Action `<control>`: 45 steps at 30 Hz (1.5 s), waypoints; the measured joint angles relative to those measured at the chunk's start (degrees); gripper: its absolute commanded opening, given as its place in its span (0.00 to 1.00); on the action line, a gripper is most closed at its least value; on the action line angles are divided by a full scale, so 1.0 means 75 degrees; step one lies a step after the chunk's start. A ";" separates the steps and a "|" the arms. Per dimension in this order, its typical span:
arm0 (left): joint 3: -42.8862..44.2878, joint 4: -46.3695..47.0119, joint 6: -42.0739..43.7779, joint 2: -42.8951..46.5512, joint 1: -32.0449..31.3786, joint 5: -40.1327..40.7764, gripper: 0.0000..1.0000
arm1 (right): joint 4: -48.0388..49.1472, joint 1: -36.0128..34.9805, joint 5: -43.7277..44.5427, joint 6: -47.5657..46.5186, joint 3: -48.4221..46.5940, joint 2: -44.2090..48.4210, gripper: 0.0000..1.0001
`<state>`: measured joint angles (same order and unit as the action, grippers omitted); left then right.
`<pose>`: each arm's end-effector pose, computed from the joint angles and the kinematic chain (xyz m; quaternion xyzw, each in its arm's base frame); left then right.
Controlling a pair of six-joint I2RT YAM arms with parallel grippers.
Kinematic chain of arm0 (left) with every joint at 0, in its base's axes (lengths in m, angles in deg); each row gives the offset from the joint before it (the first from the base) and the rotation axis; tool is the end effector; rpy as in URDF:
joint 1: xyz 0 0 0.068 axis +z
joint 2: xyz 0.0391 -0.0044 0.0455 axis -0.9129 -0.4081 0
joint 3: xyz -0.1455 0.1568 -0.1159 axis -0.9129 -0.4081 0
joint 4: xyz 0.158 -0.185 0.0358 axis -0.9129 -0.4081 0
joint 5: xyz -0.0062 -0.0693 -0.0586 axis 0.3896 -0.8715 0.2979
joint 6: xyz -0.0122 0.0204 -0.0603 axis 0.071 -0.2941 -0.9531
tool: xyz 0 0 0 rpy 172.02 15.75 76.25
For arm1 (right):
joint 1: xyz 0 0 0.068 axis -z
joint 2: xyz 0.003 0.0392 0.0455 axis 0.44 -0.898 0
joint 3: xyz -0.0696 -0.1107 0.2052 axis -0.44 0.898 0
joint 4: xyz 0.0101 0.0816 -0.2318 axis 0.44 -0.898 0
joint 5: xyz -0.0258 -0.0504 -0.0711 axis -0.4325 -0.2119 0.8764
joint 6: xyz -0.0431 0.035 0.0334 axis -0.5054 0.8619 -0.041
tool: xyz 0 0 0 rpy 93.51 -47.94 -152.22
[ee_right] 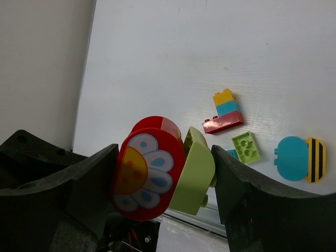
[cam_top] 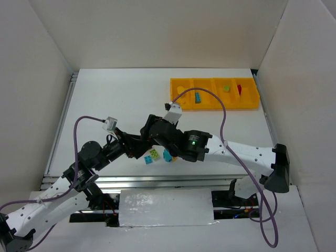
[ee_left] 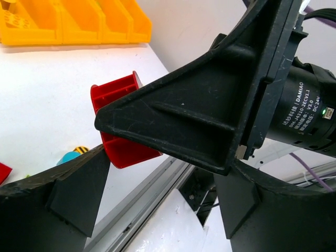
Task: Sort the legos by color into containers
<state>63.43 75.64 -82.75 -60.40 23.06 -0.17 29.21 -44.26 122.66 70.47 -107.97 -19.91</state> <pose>0.1256 -0.1207 0.2935 0.0003 0.6692 -0.5362 0.5145 0.1342 0.2845 0.3177 0.0542 0.8476 0.2735 0.4515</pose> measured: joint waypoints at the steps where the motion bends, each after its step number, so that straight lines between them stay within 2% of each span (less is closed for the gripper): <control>1: 0.0000 0.0003 -0.0009 0.0003 0.0000 -0.0003 0.94 | 0.0009 -0.0006 -0.0003 0.0020 0.0000 0.0017 0.00; 5: 0.0000 0.0009 0.0000 0.0032 -0.0012 0.0006 0.99 | 0.0006 -0.0090 0.0047 0.0073 0.0000 0.0125 0.00; 22: -0.0023 0.0326 -0.0003 0.0117 -0.0012 -0.0058 1.00 | -0.0201 -0.0146 0.0490 0.0495 -0.0140 0.0219 0.00; 31: -0.0119 0.0187 0.0379 0.0300 0.0082 -0.0105 1.00 | -0.0265 0.1017 0.0070 0.0364 -0.0256 0.0962 0.00; 35: -0.0149 -0.0006 0.0417 0.0504 0.0082 0.0114 0.99 | -0.0070 0.0973 -0.0291 0.0379 0.0128 0.1026 0.00; 40: -0.0149 0.0195 0.0402 0.0455 0.0085 0.0172 0.94 | -0.0035 0.0702 -0.0393 0.0469 0.0364 0.1037 0.00; 45: -0.0099 0.0274 0.0358 -0.0105 0.0085 0.0280 0.89 | 0.0015 0.0347 -0.0283 0.0493 0.0329 0.1017 0.00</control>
<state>62.69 77.69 -80.06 -61.19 23.70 1.93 29.32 -41.66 120.54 74.17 -105.50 -12.28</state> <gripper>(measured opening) 0.894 0.744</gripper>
